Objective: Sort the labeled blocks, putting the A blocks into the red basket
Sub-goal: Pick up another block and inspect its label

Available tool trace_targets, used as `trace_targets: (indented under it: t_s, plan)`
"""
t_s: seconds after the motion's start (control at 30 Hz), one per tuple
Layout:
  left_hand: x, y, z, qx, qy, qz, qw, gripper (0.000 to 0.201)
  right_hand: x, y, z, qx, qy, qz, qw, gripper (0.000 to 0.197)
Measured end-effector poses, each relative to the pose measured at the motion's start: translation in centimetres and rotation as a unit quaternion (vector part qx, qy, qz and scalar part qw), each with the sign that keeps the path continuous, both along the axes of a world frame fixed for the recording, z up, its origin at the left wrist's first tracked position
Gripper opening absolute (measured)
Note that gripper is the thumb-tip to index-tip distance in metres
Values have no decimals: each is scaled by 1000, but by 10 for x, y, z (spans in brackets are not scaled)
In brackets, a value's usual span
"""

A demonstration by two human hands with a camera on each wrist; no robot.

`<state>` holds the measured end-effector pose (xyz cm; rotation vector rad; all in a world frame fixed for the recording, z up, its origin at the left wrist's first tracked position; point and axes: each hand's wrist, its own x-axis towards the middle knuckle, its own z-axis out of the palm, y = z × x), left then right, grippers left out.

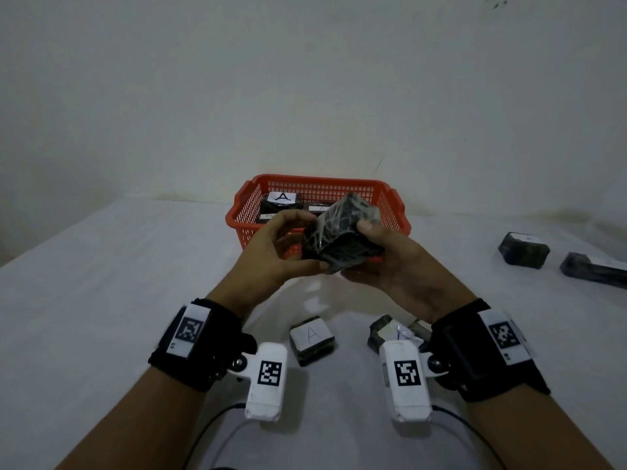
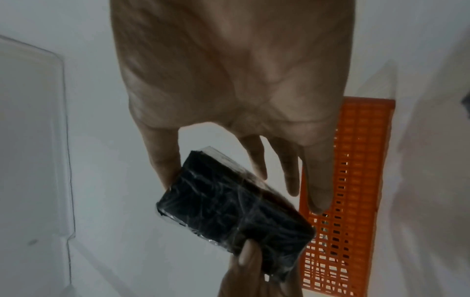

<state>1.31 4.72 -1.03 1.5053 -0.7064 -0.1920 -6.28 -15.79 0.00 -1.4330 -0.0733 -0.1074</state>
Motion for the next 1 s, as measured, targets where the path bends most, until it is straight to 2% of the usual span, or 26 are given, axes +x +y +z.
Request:
trace_targets:
  t_s: [0.1,0.23,0.37,0.5,0.7,0.77,0.8,0.9,1.0]
  plan:
    - [-1,-1,-1,29,6,-31,999,66,2,1,1,-9,-10,9,1000,49]
    - [-4,-2,1,68,31,-80,994,84,2,0,-2,-78,-64,-27,994,48]
    - [-10,-6,3,83,3,-47,995,65,5,0,-7,-138,-79,-26,987,51]
    - [-9,-5,2,84,8,-31,996,55,6,-2,-5,-126,-39,21,991,42]
    - [-10,-5,2,75,14,-50,996,58,4,0,-5,-117,-48,-38,991,58]
    - [-11,-7,3,71,15,-43,996,49,5,-1,-5,-96,-41,-44,994,70]
    - [-12,-7,4,67,14,-31,997,42,5,0,-5,-96,-37,-36,994,71]
    - [-11,-8,4,46,19,-5,999,34,3,4,-5,-120,-23,0,993,45]
    - [-13,-7,6,44,29,-30,998,39,3,7,-6,-97,-30,-26,994,42]
